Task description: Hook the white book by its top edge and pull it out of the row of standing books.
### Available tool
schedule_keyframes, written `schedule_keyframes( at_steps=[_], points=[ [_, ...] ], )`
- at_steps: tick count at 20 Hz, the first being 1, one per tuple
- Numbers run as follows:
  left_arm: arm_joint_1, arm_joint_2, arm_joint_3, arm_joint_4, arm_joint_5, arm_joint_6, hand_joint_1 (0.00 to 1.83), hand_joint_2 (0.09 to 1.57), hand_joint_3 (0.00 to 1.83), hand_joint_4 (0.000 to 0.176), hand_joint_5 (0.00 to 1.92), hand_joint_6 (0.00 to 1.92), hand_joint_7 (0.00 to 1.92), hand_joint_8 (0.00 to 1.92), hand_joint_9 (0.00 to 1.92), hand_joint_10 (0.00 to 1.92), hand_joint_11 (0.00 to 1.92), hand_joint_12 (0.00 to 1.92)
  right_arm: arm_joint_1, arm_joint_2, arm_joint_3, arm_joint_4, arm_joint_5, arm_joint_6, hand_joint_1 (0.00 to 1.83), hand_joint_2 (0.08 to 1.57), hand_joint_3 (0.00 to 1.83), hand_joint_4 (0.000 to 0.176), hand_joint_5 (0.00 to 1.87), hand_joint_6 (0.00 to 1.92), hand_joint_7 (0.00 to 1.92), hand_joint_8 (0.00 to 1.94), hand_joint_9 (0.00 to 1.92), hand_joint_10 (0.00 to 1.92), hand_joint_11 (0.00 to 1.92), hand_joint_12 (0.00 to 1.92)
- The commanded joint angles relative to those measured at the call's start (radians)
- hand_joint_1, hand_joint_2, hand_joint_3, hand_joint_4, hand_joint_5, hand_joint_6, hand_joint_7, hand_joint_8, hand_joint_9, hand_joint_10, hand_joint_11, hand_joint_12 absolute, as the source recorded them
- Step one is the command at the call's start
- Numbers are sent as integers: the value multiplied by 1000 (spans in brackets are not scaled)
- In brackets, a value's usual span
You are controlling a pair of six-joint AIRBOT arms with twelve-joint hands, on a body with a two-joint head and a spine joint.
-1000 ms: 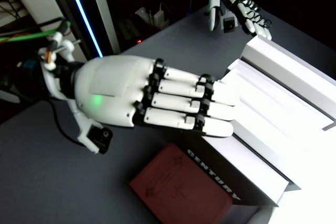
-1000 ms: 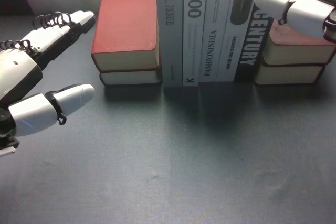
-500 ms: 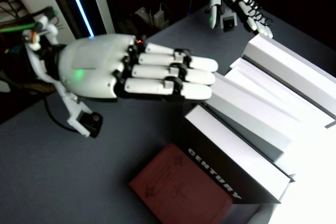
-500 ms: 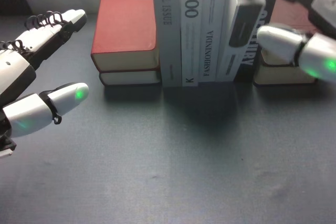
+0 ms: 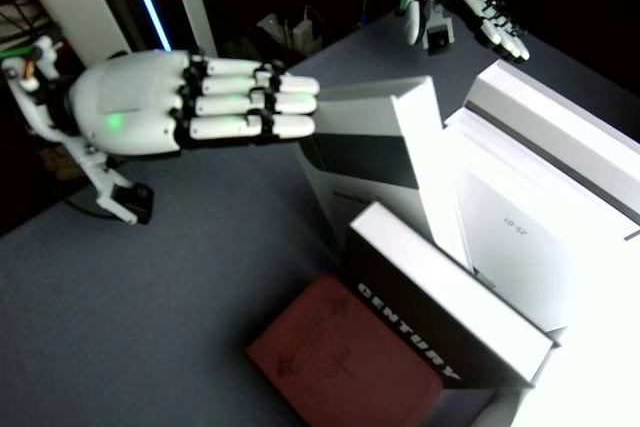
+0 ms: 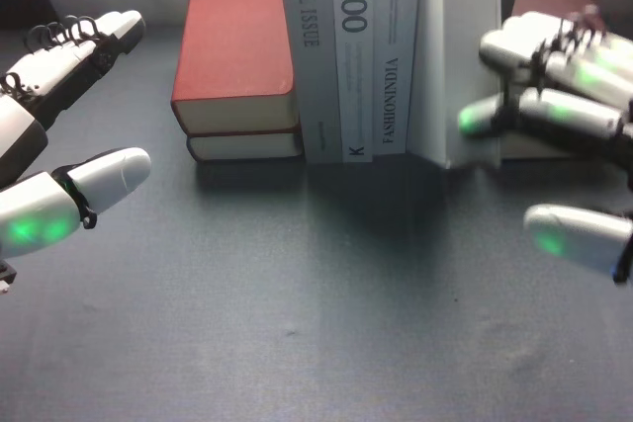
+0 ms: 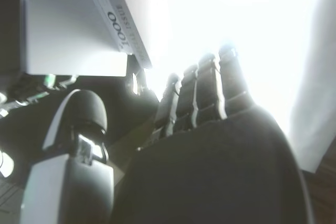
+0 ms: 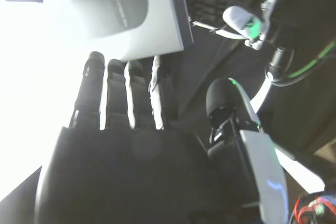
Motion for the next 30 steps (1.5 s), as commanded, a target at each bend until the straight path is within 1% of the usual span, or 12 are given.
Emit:
schedule_keyframes(
  at_steps=[1, 3, 7, 10, 14, 16, 18, 21, 22, 23, 24, 30],
  points=[
    [-3, 10, -2, -17, -137, -1, 401, 1369, 0, 2, 0, 0, 0, 0, 0, 0, 0, 0, -9, 0, -5, 1, 90, 21, 159, 1448, 0, 0, 341, 594, 121, 22, 2, 1, 9, 5],
    [-2, 10, -3, -19, -140, -1, 424, 1369, 0, 0, 0, 0, 0, 0, 0, 0, 0, 0, -62, 0, -14, 1, 104, 57, 197, 1438, 0, 0, 362, 612, 165, 25, 43, 25, 1, 255],
    [-2, 10, -3, -21, -141, 1, 433, 1365, 0, 2, 0, 0, 0, 0, 0, 0, 0, 0, -143, -14, -16, 1, 130, 129, 250, 1455, 1, 0, 442, 606, 461, 63, 407, 257, 0, 1598],
    [-2, 10, -4, -24, -144, 2, 453, 1366, 0, 3, 0, 0, 0, 0, 0, 0, 0, 0, -145, -15, -14, 5, 150, 136, 293, 1474, 2, 0, 461, 536, 583, 49, 436, 447, 33, 1641],
    [0, 9, -4, -25, -147, 2, 465, 1360, 0, 7, 0, 0, 0, 0, 0, 0, 0, 0, -150, 9, -17, 54, 245, 118, 72, 1566, 44, 0, 301, 910, 757, 368, 416, 1003, 24, 1727],
    [1, 9, -4, -27, -150, 2, 381, 1372, 4, 9, 0, 0, 0, 0, 0, 0, 0, 0, -151, 24, -23, 96, 288, 78, 2, 1571, 104, 0, 162, 942, 572, 691, 388, 1092, 0, 1696],
    [3, 10, -5, -28, -153, 2, 433, 1368, 0, 0, 0, 0, 0, 0, 0, 0, 0, 0, -154, 33, -24, 138, 330, 48, 106, 1571, 143, 0, 80, 961, 337, 676, 209, 1068, 0, 1704],
    [3, 13, -10, -29, -168, 3, 446, 1367, 0, 18, 0, 0, 0, 0, 0, 0, 0, 0, -166, 51, -24, 225, 371, -1, 88, 1571, 87, 0, 0, 204, 64, 88, 0, 280, 0, 928],
    [3, 16, -12, -29, -171, 4, 446, 1367, 0, 18, 0, 0, 0, 0, 0, 0, 0, 0, -168, 53, -23, 252, 383, -13, 88, 1571, 87, 0, 0, 204, 64, 88, 0, 280, 0, 928],
    [3, 18, -13, -29, -177, 5, 403, 1373, 3, 15, 0, 0, 0, 0, 0, 0, 0, 0, -171, 56, -23, 276, 394, -24, 29, 1565, 82, 0, 0, 40, 12, 17, 0, 55, 0, 350],
    [3, 21, -14, -29, -181, 8, 349, 1368, 1, 88, 0, 0, 0, 0, 0, 0, 0, 0, -174, 59, -22, 294, 405, -31, 36, 1488, 26, 2, 0, 1, 0, 0, 0, 1, 0, 13],
    [5, 35, -24, -33, -206, 13, 277, 1394, 1, 97, 0, 0, 0, 0, 0, 0, 0, 0, -177, 69, -22, 348, 479, -55, 38, 1446, 1, 39, 0, 0, 0, 0, 0, 0, 0, 0]
  ],
)
